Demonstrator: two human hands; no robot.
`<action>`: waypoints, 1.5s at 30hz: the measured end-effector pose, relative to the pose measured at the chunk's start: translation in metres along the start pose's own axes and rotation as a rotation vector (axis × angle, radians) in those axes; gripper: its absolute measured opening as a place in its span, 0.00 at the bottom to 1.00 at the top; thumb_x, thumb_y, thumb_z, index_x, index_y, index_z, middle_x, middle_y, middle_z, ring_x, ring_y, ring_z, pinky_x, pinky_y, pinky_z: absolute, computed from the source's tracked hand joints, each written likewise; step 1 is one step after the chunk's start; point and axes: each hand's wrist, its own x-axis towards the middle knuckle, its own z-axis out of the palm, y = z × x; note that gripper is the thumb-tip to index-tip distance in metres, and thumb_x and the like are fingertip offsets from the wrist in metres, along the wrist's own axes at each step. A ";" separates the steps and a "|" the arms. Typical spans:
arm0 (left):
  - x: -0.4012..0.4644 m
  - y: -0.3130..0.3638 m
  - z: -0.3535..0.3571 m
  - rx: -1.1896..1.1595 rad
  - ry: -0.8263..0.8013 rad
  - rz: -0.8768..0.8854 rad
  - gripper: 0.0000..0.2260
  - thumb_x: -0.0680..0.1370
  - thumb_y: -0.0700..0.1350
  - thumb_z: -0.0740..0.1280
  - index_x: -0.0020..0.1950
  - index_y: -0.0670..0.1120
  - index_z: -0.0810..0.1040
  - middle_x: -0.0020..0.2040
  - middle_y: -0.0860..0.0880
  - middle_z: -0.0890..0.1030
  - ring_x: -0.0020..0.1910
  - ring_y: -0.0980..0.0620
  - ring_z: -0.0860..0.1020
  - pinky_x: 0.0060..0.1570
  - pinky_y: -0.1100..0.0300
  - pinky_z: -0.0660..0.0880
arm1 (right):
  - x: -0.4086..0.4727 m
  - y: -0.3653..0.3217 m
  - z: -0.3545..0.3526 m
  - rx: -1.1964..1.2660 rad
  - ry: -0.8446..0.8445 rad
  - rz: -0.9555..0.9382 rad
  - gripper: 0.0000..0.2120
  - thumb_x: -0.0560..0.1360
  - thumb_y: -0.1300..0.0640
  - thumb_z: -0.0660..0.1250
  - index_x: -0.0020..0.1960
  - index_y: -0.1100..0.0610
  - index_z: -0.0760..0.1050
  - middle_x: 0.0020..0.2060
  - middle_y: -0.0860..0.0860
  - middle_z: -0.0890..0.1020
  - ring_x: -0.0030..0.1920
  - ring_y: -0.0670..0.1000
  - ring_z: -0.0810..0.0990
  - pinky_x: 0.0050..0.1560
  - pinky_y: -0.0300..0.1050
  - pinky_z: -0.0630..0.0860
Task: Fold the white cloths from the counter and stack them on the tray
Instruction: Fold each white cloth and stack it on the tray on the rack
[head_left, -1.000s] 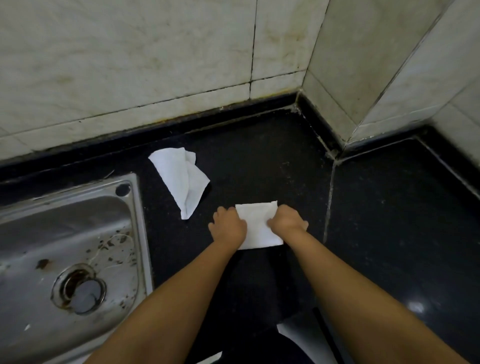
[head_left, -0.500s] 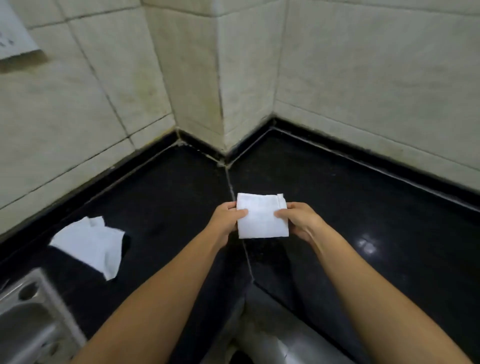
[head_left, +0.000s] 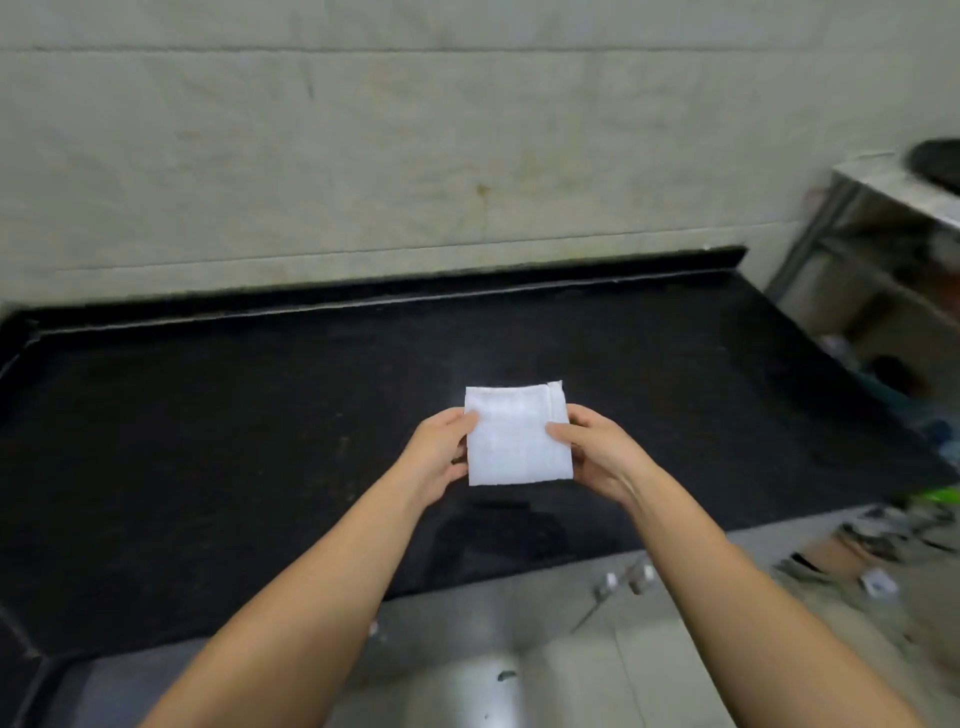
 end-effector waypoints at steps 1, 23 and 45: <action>0.004 -0.003 0.037 0.007 -0.043 -0.010 0.07 0.81 0.44 0.61 0.54 0.46 0.78 0.52 0.47 0.83 0.52 0.49 0.81 0.52 0.50 0.78 | -0.012 -0.003 -0.035 0.014 0.052 -0.016 0.10 0.77 0.65 0.62 0.57 0.59 0.76 0.50 0.54 0.82 0.48 0.53 0.81 0.45 0.50 0.80; 0.123 0.069 0.543 0.249 -0.527 0.157 0.10 0.79 0.46 0.63 0.57 0.47 0.79 0.53 0.46 0.82 0.50 0.48 0.80 0.48 0.52 0.79 | -0.048 -0.157 -0.477 0.102 0.708 -0.423 0.06 0.78 0.60 0.63 0.47 0.57 0.79 0.45 0.54 0.82 0.44 0.53 0.80 0.43 0.45 0.76; 0.283 0.213 0.856 0.159 -0.204 0.454 0.10 0.80 0.40 0.59 0.39 0.44 0.73 0.44 0.44 0.78 0.41 0.48 0.78 0.35 0.59 0.77 | 0.130 -0.433 -0.792 -0.361 0.511 -0.606 0.04 0.76 0.59 0.66 0.47 0.56 0.80 0.50 0.57 0.83 0.49 0.53 0.79 0.55 0.50 0.75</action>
